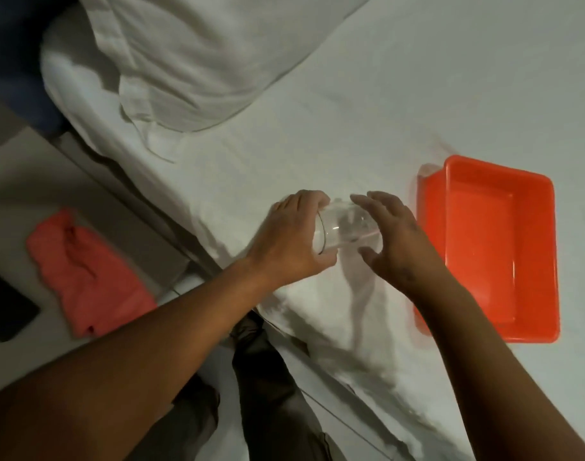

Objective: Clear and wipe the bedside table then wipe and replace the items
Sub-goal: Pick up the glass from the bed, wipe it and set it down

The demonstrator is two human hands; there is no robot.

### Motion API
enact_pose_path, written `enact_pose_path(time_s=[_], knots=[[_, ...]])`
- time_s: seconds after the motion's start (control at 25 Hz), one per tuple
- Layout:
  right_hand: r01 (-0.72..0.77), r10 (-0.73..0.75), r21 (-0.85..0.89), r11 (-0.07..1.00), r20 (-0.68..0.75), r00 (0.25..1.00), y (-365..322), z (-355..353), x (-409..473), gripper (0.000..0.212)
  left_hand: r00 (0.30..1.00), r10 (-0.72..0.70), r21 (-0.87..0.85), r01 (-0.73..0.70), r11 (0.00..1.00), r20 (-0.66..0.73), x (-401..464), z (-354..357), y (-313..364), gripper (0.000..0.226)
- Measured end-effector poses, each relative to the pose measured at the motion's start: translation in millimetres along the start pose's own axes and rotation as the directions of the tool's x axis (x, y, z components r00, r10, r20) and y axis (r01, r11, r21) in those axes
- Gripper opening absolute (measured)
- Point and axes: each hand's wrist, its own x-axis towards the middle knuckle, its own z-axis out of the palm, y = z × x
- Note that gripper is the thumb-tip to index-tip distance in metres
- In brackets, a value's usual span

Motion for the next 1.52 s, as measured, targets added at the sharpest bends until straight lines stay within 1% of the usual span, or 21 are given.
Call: enact_pose_path(time_s=[0.12,0.24,0.4,0.52,0.56,0.64,0.72,0.76,0.88,0.96,1.04,1.08,1.16,1.2,1.24,1.28,1.32,1.4,1.44,1.48,1.52], knots=[[-0.007,0.027,0.17,0.985,-0.115,0.993,-4.9,13.3,12.2,0.067,0.993,-0.12,-0.259,0.111,0.96,-0.022,-0.6,-13.5,-0.2,0.079],[0.028,0.037,0.377,0.926,-0.164,0.986,-40.1,26.4,17.2,0.063,0.964,-0.259,-0.604,0.173,0.778,-0.057,-12.2,-44.3,-11.6,0.085],[0.059,0.009,0.57,0.819,-0.116,0.993,-128.1,60.2,14.8,0.061,0.88,-0.462,-0.845,0.162,0.509,-0.11,-64.0,-88.5,-42.4,0.073],[0.059,-0.081,0.683,0.728,0.001,0.997,-210.4,106.3,18.4,0.043,0.728,-0.648,-0.897,0.106,0.43,-0.224,-112.8,-122.0,-77.6,0.061],[0.041,-0.126,0.707,0.706,0.069,0.99,-232.8,121.0,20.3,0.042,0.666,-0.7,-0.907,0.085,0.412,-0.255,-127.7,-131.3,-91.6,0.056],[0.044,-0.277,0.691,0.722,0.229,0.933,-274.6,152.3,27.6,0.05,0.511,-0.802,-0.92,0.049,0.388,-0.311,-168.1,-151.5,-126.5,0.04],[0.106,-0.38,0.635,0.765,0.313,0.87,-300.7,179.4,43.2,0.055,0.352,-0.88,-0.94,0.002,0.34,-0.318,-210.3,-164.5,-160.0,0.025],[0.135,-0.367,0.584,0.801,0.3,0.88,-309.4,195.5,55.0,0.06,0.288,-0.908,-0.95,-0.033,0.309,-0.305,-230.0,-168.4,-173.2,0.022],[0.192,-0.26,0.258,0.947,0.262,0.929,-332.2,251.0,87.7,0.067,0.17,-0.944,-0.956,-0.133,0.262,-0.282,-273.8,-171.4,-201.4,0.021],[0.288,-0.285,0.031,0.957,0.276,0.918,-346.9,284.2,93.5,0.083,0.147,-0.95,-0.955,-0.157,0.251,-0.274,-287.0,-170.6,-211.4,0.029],[0.39,-0.373,-0.016,0.921,0.261,0.89,-350.9,302.3,96.8,0.075,0.133,-0.961,-0.959,-0.187,0.214,-0.241,-287.2,-169.6,-212.0,0.048],[0.389,-0.387,0.043,0.92,0.256,0.886,-351.4,304.7,100.0,0.065,0.119,-0.968,-0.96,-0.203,0.192,-0.219,-285.5,-170.6,-211.8,0.055],[0.258,-0.347,0.31,0.915,0.279,0.895,-346.7,298.0,105.3,0.049,0.084,-0.972,-0.956,-0.22,0.195,-0.218,-283.9,-173.0,-209.2,0.05],[0.203,-0.357,0.469,0.859,0.267,0.895,-344.3,286.1,104.5,0.044,0.078,-0.972,-0.954,-0.222,0.202,-0.224,-281.4,-175.7,-207.1,0.041],[0.205,-0.413,0.606,0.769,0.226,0.882,-344.6,269.5,96.9,0.038,0.077,-0.968,-0.955,-0.2,0.219,-0.238,-278.8,-178.9,-204.9,0.029],[0.258,-0.507,0.699,0.668,0.173,0.845,-348.2,251.6,83.2,0.034,0.09,-0.961,-0.958,-0.148,0.247,-0.262,-273.4,-180.7,-203.1,0.015],[0.359,-0.602,0.715,0.599,0.107,0.791,-355.0,237.1,66.9,0.032,0.112,-0.952,-0.957,-0.102,0.273,-0.284,-267.1,-179.8,-199.9,0.006],[0.576,-0.717,0.596,0.56,0.0,0.697,-372.5,222.5,40.8,0.034,0.213,-0.936,-0.958,-0.122,0.26,-0.281,-253.6,-172.2,-190.8,0.009],[0.613,-0.706,0.533,0.583,-0.04,0.707,-378.9,220.7,35.7,0.037,0.278,-0.923,-0.962,-0.143,0.234,-0.266,-246.5,-168.5,-184.9,0.016],[0.575,-0.645,0.519,0.632,-0.059,0.762,-386.2,217.2,35.4,0.039,0.323,-0.912,-0.965,-0.145,0.216,-0.253,-241.9,-165.9,-180.1,0.023],[0.448,-0.524,0.591,0.671,-0.049,0.85,-393.0,213.6,38.5,0.038,0.338,-0.909,-0.969,-0.135,0.209,-0.243,-239.2,-165.2,-177.1,0.031]])
